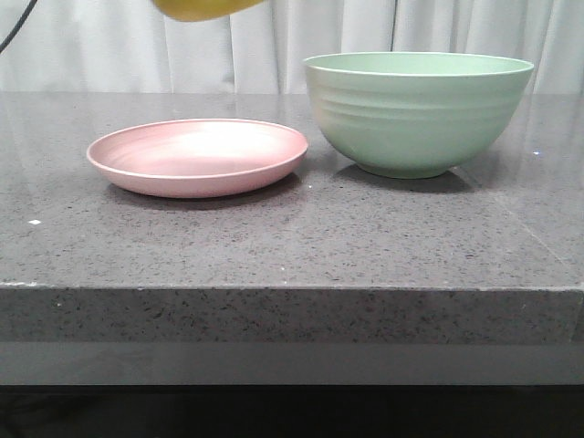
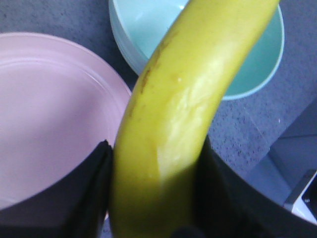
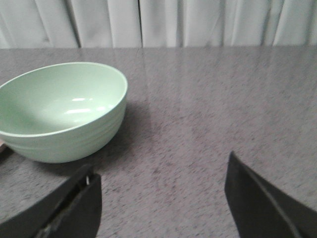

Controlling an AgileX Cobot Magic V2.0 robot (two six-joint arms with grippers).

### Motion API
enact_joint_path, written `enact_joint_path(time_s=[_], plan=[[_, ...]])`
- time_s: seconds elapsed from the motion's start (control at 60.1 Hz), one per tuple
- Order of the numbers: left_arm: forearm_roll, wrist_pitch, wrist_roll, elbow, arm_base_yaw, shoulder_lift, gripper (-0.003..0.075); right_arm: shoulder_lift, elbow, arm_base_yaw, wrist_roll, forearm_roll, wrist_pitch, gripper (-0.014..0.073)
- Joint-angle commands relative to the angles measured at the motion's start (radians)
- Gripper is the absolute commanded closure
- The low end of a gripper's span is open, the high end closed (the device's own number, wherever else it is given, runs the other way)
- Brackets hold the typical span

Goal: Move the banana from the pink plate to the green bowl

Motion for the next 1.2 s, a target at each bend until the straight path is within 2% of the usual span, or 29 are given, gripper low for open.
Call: enact_joint_path(time_s=[0.0,0.116,0.283,0.383,0.549,0.715,0.998,1.181], plan=[[-0.078,0.028,0.043,-0.037,0.006,-0.058,0.0678,0.062,-0.075,0.016,0.0,0.059,-0.019,0.0053],[-0.117,0.069,0.086,-0.037,0.006,-0.058,0.0678,0.15,-0.144,0.048,-0.039,0.111,0.032,0.0053],[-0.115,0.07,0.106,-0.039,0.004,-0.058,0.0678,0.299,-0.302,0.138,-0.243,0.157,0.162,0.0053],[-0.115,0.07,0.106,-0.039,0.004,-0.058,0.0678,0.404,-0.406,0.187,-0.259,0.214,0.209,0.0053],[-0.121,0.07,0.106,-0.039,0.004,-0.058,0.0678,0.537,-0.521,0.204,-0.259,0.435,0.139,0.0053],[-0.169,0.07,0.106,-0.039,0.004,-0.058,0.0678,0.626,-0.535,0.204,-0.271,0.687,0.013,0.0053],[-0.18,0.068,0.106,-0.039,0.004,-0.058,0.0678,0.716,-0.535,0.204,-0.45,1.056,-0.038,0.0053],[-0.181,0.067,0.106,-0.039,0.004,-0.058,0.0678,0.797,-0.539,0.205,-0.597,1.313,-0.016,0.0053]])
